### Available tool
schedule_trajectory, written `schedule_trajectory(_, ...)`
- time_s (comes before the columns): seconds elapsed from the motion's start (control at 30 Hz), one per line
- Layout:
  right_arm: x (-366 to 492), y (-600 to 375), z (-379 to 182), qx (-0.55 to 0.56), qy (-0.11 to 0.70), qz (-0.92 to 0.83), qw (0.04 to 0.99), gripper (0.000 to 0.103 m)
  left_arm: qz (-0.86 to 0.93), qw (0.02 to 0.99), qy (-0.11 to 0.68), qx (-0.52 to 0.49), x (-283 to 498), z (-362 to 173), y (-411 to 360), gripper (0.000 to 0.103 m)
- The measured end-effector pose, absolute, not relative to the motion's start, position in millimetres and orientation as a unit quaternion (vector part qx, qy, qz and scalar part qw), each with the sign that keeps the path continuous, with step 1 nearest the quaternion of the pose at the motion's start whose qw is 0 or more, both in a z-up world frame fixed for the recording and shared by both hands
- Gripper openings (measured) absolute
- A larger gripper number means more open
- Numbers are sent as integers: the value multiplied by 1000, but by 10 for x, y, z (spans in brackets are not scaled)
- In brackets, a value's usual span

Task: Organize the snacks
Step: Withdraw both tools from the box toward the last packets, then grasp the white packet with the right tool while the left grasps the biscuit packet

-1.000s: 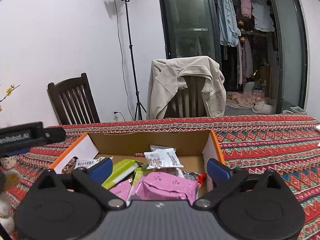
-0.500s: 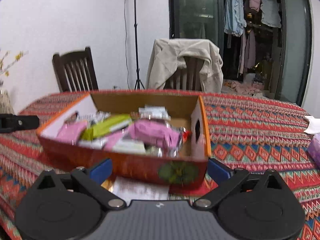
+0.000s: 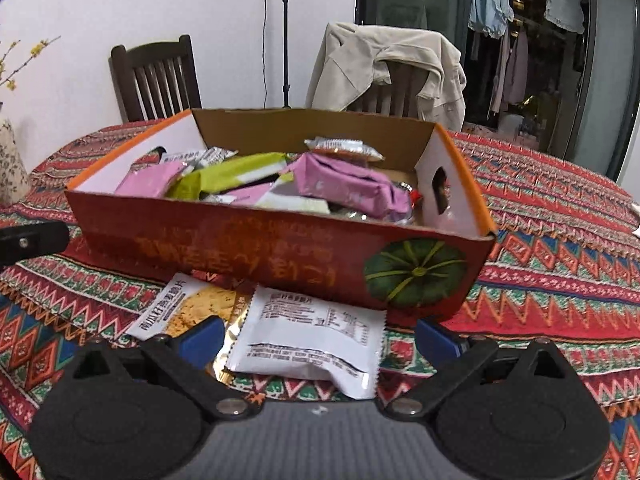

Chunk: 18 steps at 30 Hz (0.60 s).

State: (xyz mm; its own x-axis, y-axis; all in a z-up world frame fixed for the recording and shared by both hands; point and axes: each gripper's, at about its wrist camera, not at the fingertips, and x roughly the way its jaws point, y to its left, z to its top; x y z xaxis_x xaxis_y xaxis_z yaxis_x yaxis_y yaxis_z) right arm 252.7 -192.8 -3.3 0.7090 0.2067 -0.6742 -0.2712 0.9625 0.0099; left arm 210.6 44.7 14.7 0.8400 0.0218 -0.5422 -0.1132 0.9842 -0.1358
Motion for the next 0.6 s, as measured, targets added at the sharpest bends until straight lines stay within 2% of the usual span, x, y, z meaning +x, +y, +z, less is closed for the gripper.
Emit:
schedule_trajectory(0.27, 2564, -1992, -183, -18, 357, 131, 925, 101, 33, 951, 294, -96, 2148, 95, 500, 103)
schedule_trajectory(0.33, 2555, -1984, -184, -23, 355, 129, 926, 99, 35, 950, 297, -95, 2159, 76, 500, 103)
schedule_trajectory(0.37, 2553, -1989, -179, -24, 354, 128, 926, 92, 36, 949, 298, -95, 2166, 67, 502, 103)
schedule_trajectory(0.4, 2537, -1995, -167, -24, 350, 130, 927, 82, 37, 949, 299, -96, 2169, 59, 505, 103)
schedule_trajectory(0.6, 2450, -1972, -134, -40, 334, 132, 933, 60, 40, 947, 306, -93, 2196, 19, 506, 103)
